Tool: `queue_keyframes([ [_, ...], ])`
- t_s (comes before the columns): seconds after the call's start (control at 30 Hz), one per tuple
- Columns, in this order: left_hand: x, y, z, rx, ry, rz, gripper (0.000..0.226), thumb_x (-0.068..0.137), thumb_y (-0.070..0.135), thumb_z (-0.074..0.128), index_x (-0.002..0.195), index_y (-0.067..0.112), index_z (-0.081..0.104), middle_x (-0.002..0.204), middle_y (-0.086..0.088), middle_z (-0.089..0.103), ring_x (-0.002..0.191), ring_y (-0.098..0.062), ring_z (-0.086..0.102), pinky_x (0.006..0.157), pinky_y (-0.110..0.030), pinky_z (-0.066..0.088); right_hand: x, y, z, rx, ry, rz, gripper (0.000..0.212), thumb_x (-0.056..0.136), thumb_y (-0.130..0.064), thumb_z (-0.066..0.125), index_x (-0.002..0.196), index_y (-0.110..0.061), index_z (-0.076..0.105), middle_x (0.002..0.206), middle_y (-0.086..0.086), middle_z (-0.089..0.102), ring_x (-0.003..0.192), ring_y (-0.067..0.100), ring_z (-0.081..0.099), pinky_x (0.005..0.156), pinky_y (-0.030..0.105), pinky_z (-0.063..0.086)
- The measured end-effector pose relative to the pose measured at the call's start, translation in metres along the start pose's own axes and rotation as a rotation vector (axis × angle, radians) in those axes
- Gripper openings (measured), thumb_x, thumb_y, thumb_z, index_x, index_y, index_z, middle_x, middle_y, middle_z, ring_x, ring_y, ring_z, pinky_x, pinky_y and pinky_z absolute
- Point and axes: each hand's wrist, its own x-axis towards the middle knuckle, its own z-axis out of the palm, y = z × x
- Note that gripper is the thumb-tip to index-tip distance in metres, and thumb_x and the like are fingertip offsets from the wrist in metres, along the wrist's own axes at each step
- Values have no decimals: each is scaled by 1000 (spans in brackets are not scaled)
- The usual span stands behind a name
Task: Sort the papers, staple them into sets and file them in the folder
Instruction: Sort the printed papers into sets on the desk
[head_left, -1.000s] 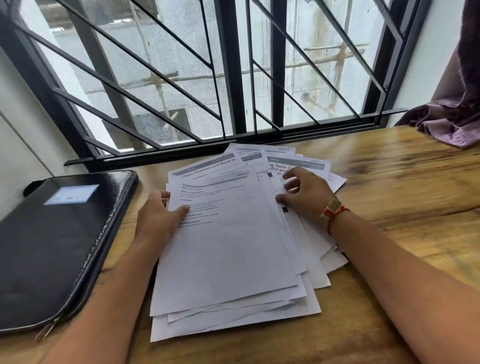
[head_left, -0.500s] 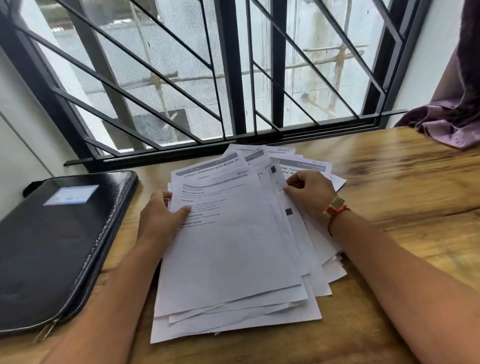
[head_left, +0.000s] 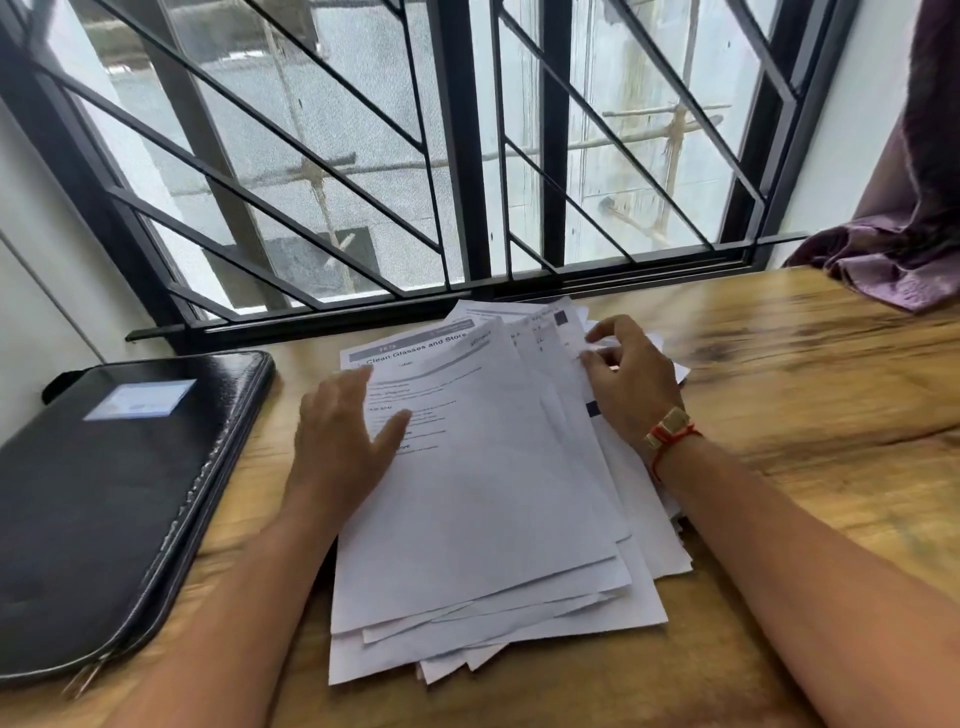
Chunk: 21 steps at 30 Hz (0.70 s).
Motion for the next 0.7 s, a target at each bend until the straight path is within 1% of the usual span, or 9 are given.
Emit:
queue_keyframes([
  [0.07, -3, 9, 2, -40, -88, 118, 77, 86, 62, 53, 142, 9, 52, 139, -12, 56, 129, -31, 47, 110, -42, 33, 2, 2, -1, 11, -20, -2, 10, 94, -17, 62, 99, -23, 68, 92, -5, 69, 73, 13, 63, 59, 22, 49],
  [0.13, -5, 15, 3, -64, -162, 158, 83, 81, 71, 42, 142, 16, 53, 142, -6, 55, 133, -26, 46, 112, -38, 33, 4, 4, 0, 36, -75, 8, 14, 90, -17, 65, 94, -27, 75, 95, -8, 72, 72, 11, 67, 72, 30, 57],
  [0.2, -6, 17, 5, -64, -210, 159, 85, 77, 75, 39, 141, 23, 55, 144, -1, 54, 136, -21, 44, 113, -37, 32, 4, 7, 1, 22, -143, 7, 15, 88, -18, 68, 94, -29, 78, 98, -7, 74, 72, 12, 69, 78, 32, 59],
  [0.23, -7, 16, 4, -63, -226, 153, 85, 76, 77, 38, 140, 25, 56, 145, 2, 53, 136, -19, 44, 113, -36, 33, 4, 7, 3, 14, -180, -9, 17, 88, -16, 68, 95, -27, 79, 101, -6, 74, 77, 12, 69, 81, 32, 58],
  [0.33, -8, 16, 3, -81, -256, 155, 80, 76, 77, 42, 138, 29, 58, 143, 7, 54, 136, -13, 43, 113, -34, 34, 3, 6, 6, 6, -247, -81, 32, 88, 2, 58, 98, -20, 80, 108, -3, 71, 92, 16, 67, 90, 32, 55],
  [0.4, -9, 17, 2, -93, -263, 158, 72, 79, 71, 50, 136, 29, 59, 141, 9, 55, 135, -12, 44, 113, -33, 35, 2, 5, 6, -16, -246, -61, 39, 87, 4, 54, 99, -23, 79, 106, -4, 72, 85, 17, 69, 84, 30, 57],
  [0.47, -9, 17, 1, -98, -268, 161, 67, 80, 65, 53, 136, 29, 60, 141, 10, 55, 134, -11, 44, 112, -32, 35, 2, 6, 4, -1, -232, 5, 35, 84, -3, 59, 95, -32, 76, 99, -6, 73, 74, 18, 71, 72, 31, 60],
  [0.57, -9, 18, 0, -101, -277, 167, 65, 81, 64, 54, 135, 28, 60, 140, 10, 56, 134, -11, 45, 111, -31, 35, 2, 7, 2, 86, -158, 33, 18, 76, -17, 72, 90, -29, 69, 91, -10, 70, 76, 12, 69, 70, 32, 59],
  [0.7, -9, 19, 0, -93, -287, 174, 63, 83, 61, 58, 135, 26, 61, 141, 8, 56, 135, -13, 44, 110, -27, 32, 1, 7, 1, 93, -73, 31, 17, 77, -26, 78, 87, -26, 64, 85, -13, 65, 78, 5, 63, 63, 19, 48],
])
